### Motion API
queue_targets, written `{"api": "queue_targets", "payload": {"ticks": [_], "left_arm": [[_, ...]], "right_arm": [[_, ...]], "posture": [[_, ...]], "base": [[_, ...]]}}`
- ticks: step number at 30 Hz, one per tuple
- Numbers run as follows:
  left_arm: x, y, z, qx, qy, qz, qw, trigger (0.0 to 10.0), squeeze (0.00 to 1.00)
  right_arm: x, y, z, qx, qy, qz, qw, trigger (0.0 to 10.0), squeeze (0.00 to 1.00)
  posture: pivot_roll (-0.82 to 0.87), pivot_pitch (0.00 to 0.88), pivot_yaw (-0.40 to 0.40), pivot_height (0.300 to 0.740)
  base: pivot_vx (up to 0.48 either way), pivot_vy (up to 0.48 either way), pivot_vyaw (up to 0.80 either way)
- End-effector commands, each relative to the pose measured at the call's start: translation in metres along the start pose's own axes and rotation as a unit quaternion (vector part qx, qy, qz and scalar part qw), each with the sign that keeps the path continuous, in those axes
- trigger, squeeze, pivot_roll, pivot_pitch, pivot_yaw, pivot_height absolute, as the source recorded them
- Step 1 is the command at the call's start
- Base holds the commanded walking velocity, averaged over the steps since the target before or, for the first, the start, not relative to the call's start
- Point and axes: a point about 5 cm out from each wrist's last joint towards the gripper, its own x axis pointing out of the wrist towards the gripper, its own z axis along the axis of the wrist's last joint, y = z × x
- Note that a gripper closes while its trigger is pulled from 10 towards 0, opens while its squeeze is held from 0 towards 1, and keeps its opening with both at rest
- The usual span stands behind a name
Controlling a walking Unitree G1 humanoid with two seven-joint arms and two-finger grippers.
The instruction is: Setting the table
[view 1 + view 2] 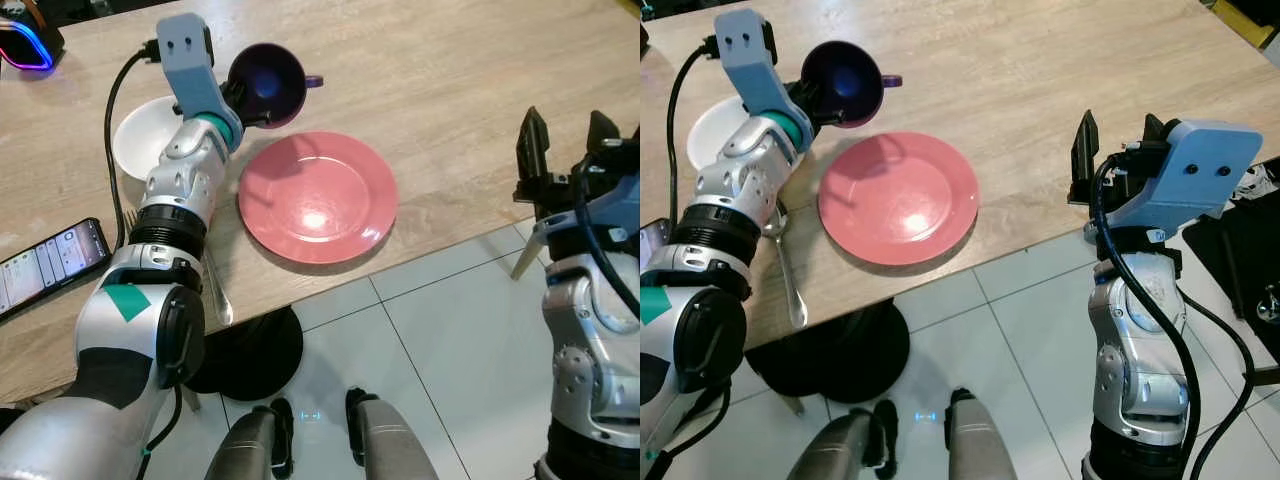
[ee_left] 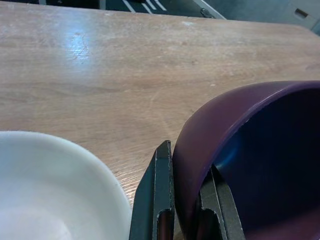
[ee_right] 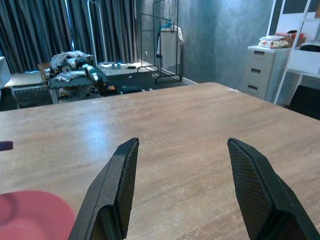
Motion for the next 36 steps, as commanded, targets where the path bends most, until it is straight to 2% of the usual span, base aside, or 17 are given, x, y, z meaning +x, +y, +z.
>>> {"api": "queue_targets", "payload": {"ticks": [1,2,4,5,28,29,30,31,32,33,34,36], "left_arm": [[0.001,0.002,0.004,0.008,-0.011,0.006,1.000,10.0,0.58],[0.001,0.002,0.004,0.008,-0.011,0.006,1.000,10.0,0.58],[0.002,0.001,0.004,0.014,-0.016,0.000,1.000,10.0,0.83],[0.002,0.001,0.004,0.016,-0.017,-0.001,1.000,10.0,1.00],[0.005,-0.004,0.011,0.019,-0.035,-0.016,0.999,10.0,1.00],[0.005,-0.005,0.014,0.019,-0.044,-0.021,0.999,10.0,0.92],[0.005,-0.008,0.020,0.034,-0.064,-0.028,0.997,10.0,0.07],[0.004,-0.011,0.026,0.059,-0.087,-0.039,0.994,10.0,0.00],[0.004,-0.011,0.026,0.059,-0.087,-0.039,0.994,10.0,0.00],[0.001,-0.017,0.033,0.105,-0.120,-0.060,0.985,10.0,0.00],[0.001,-0.017,0.033,0.105,-0.120,-0.060,0.985,10.0,0.00],[-0.013,-0.027,0.035,0.171,-0.156,-0.119,0.965,10.0,0.00]], "right_arm": [[-0.004,-0.004,0.003,-0.006,0.000,-0.011,1.000,10.0,0.00],[-0.004,-0.004,0.003,-0.006,0.000,-0.011,1.000,10.0,0.00],[-0.005,-0.004,0.003,-0.006,0.002,-0.012,1.000,10.0,0.00],[-0.005,-0.005,0.003,-0.006,0.002,-0.013,1.000,10.0,0.00],[0.000,-0.003,0.001,0.005,0.005,-0.016,1.000,10.0,0.00],[0.001,-0.003,0.001,0.007,0.004,-0.017,1.000,10.0,0.00],[0.002,-0.003,0.000,0.010,0.003,-0.017,1.000,10.0,0.00],[0.003,-0.003,0.000,0.012,0.002,-0.017,1.000,10.0,0.00],[0.003,-0.003,0.000,0.012,0.002,-0.017,1.000,10.0,0.00],[0.003,-0.002,0.000,0.015,0.001,-0.015,1.000,10.0,0.00],[0.003,-0.002,0.000,0.015,0.001,-0.015,1.000,10.0,0.00],[0.001,0.002,-0.003,0.022,0.005,-0.013,1.000,10.0,0.00]], "posture": [[-0.27,0.198,0.106,0.740],[-0.27,0.198,0.106,0.740],[-0.28,0.196,0.108,0.740],[-0.28,0.192,0.109,0.740],[-0.26,0.150,0.113,0.740],[-0.26,0.141,0.114,0.740],[-0.25,0.132,0.116,0.740],[-0.25,0.130,0.117,0.740],[-0.25,0.130,0.117,0.740],[-0.24,0.123,0.119,0.740],[-0.24,0.123,0.119,0.740],[-0.20,0.110,0.124,0.740]], "base": [[0.000,0.000,0.00],[0.000,0.000,0.00],[0.000,0.000,0.00],[0.000,0.000,0.00],[0.000,0.000,0.00],[0.000,0.000,0.00],[0.000,0.000,0.00],[0.000,0.000,0.00],[0.000,0.000,0.00],[0.000,0.000,0.00],[0.000,0.000,0.00],[0.000,0.000,0.00]]}}
